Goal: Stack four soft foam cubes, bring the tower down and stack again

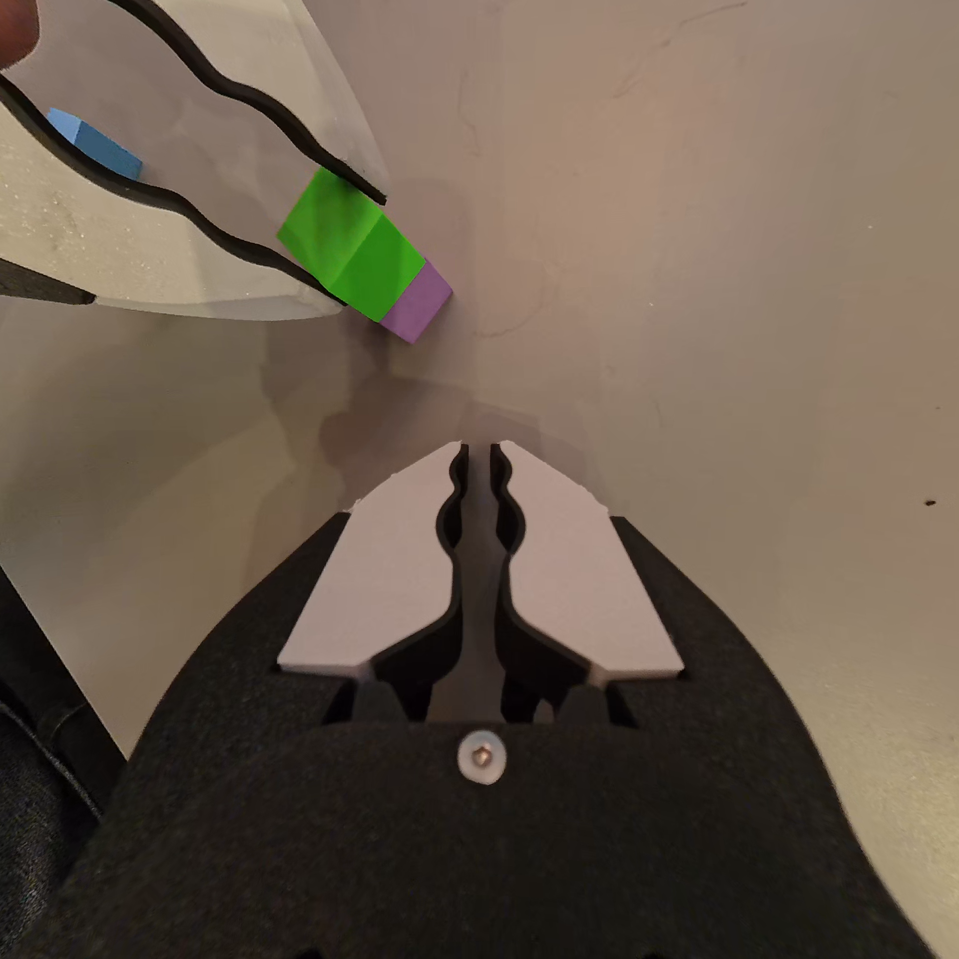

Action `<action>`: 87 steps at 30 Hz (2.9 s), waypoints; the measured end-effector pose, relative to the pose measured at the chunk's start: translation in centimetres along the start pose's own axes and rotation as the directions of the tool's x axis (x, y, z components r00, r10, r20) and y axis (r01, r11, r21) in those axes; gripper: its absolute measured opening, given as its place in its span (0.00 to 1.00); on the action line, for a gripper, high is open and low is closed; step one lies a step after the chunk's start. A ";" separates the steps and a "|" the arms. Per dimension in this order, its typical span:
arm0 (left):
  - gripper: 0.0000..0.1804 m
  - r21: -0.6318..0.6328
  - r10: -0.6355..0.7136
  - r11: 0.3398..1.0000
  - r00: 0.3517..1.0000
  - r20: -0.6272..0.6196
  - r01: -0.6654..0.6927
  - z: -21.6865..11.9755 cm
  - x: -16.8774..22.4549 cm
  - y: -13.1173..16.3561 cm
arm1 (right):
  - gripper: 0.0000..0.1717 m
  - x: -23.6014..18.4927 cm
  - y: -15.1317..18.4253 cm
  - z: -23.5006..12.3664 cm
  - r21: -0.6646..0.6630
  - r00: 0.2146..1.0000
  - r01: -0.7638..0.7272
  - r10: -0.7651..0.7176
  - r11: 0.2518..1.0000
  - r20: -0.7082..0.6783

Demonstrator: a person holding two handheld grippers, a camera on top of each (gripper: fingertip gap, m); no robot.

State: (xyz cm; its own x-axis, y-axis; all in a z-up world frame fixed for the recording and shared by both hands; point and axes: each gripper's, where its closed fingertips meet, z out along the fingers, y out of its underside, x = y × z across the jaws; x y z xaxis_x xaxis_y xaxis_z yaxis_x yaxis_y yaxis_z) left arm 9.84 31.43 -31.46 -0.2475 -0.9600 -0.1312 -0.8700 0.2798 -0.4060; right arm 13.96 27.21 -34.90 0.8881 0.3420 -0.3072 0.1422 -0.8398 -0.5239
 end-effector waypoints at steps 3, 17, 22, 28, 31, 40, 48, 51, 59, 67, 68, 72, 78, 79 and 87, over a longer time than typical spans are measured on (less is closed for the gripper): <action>0.15 -0.001 -0.003 1.000 1.000 -0.001 0.003 0.0 0.0 0.0 | 0.04 0.0 0.0 0.0 0.000 1.000 0.000 0.000 1.000 0.000; 0.31 0.059 -0.006 0.998 1.000 0.029 0.004 -3.0 0.1 0.1 | 0.05 0.0 0.0 0.0 -0.001 1.000 0.000 0.000 1.000 0.003; 0.28 -0.033 -0.011 0.999 1.000 0.010 0.011 -4.6 1.8 5.2 | 0.05 0.0 0.0 0.0 -0.001 1.000 0.002 -0.002 1.000 0.002; 0.29 -0.153 -0.039 0.988 0.998 -0.044 0.032 -4.8 4.3 11.4 | 0.05 -0.5 -0.1 0.2 -0.007 1.000 0.013 -0.013 1.000 0.005; 0.28 -0.166 -0.033 0.986 0.999 -0.043 0.025 -4.7 4.7 12.3 | 0.05 -0.6 -0.1 0.3 -0.008 1.000 0.017 -0.017 1.000 0.002; 0.15 -0.163 -0.042 0.986 0.998 -0.050 0.034 -3.7 4.6 12.7 | 0.05 -0.6 0.0 0.2 -0.007 1.000 0.016 -0.015 1.000 0.006; 0.15 -0.101 -0.021 0.995 1.000 -0.010 0.020 -4.4 2.6 8.5 | 0.04 -0.6 0.0 0.2 -0.006 1.000 0.014 -0.014 1.000 0.013; 0.15 -0.071 0.006 0.997 1.000 0.008 -0.006 -4.9 1.6 5.6 | 0.04 -0.6 0.0 0.2 -0.005 1.000 0.014 -0.014 1.000 0.015; 0.15 -0.039 0.076 0.996 0.997 0.013 -0.076 -4.7 0.3 0.2 | 0.04 -0.6 0.0 0.2 -0.004 1.000 0.013 -0.013 1.000 0.023; 0.15 -0.056 0.109 0.992 0.994 -0.015 -0.110 -3.4 0.1 -1.2 | 0.05 -0.6 0.0 0.2 -0.004 1.000 0.013 -0.013 1.000 0.028; 0.15 -0.058 0.114 0.992 0.993 -0.020 -0.115 -3.3 0.1 -1.2 | 0.05 -0.6 0.0 0.2 -0.004 0.999 0.012 -0.012 1.000 0.030; 0.15 -0.061 0.123 0.990 0.992 -0.034 -0.125 -2.9 0.1 -1.2 | 0.04 -0.6 -0.1 0.3 -0.003 0.999 0.010 -0.010 1.000 0.034; 0.15 -0.077 0.129 0.988 0.991 -0.034 -0.131 -2.7 -0.1 -1.2 | 0.04 -0.6 -0.1 0.3 -0.003 0.999 0.011 -0.011 1.000 0.035; 0.15 -0.077 0.128 0.989 0.991 -0.036 -0.130 -2.7 -0.2 -1.2 | 0.05 -0.6 -0.1 0.3 -0.003 0.999 0.010 -0.010 1.000 0.035; 0.15 -0.078 0.114 0.990 0.992 -0.045 -0.117 -2.8 -0.2 -1.1 | 0.04 -0.6 -0.1 0.3 -0.003 0.999 0.010 -0.010 1.000 0.037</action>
State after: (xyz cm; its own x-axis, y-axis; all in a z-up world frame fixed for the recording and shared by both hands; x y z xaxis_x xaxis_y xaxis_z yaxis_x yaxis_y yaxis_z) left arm 9.68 31.27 -28.48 -0.3640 -0.9215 -0.1354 -0.8657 0.3884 -0.3158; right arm 13.27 27.20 -34.88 0.8698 0.3658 -0.3313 0.1523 -0.8374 -0.5249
